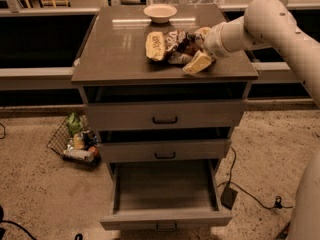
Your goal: Place brown chip bag into bottom drawer
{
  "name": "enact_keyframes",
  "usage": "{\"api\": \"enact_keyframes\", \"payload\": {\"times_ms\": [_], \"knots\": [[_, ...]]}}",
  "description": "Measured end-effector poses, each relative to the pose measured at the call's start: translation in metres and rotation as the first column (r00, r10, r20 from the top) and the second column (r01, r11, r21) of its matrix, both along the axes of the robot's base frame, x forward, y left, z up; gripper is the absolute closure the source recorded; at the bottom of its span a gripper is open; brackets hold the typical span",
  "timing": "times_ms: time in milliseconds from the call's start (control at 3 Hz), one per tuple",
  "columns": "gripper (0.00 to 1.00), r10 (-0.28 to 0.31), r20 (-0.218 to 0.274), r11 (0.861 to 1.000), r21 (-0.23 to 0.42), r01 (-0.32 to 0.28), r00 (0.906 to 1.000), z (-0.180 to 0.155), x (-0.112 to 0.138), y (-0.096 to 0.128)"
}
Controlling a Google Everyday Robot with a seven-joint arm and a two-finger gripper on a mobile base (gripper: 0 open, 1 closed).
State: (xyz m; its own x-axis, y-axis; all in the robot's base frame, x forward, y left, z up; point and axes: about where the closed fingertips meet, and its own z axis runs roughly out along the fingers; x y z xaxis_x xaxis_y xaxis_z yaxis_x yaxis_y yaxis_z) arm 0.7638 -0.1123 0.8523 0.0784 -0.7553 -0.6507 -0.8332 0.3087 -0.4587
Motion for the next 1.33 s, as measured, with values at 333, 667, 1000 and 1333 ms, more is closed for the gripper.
{"api": "enact_keyframes", "payload": {"times_ms": [333,667,1000,1333], "knots": [[0.5,0.003,0.015,0.999,0.049,-0.003,0.9999,-0.005,0.008,-0.004],[0.74,0.016,0.049,0.986,0.162,-0.024,0.9987,0.008,0.003,-0.011],[0.95,0.054,0.117,0.97,0.228,-0.08,0.9916,0.046,-0.017,-0.015],[1.0,0.075,0.18,0.981,0.163,-0.105,0.9808,0.099,-0.047,-0.026]]}}
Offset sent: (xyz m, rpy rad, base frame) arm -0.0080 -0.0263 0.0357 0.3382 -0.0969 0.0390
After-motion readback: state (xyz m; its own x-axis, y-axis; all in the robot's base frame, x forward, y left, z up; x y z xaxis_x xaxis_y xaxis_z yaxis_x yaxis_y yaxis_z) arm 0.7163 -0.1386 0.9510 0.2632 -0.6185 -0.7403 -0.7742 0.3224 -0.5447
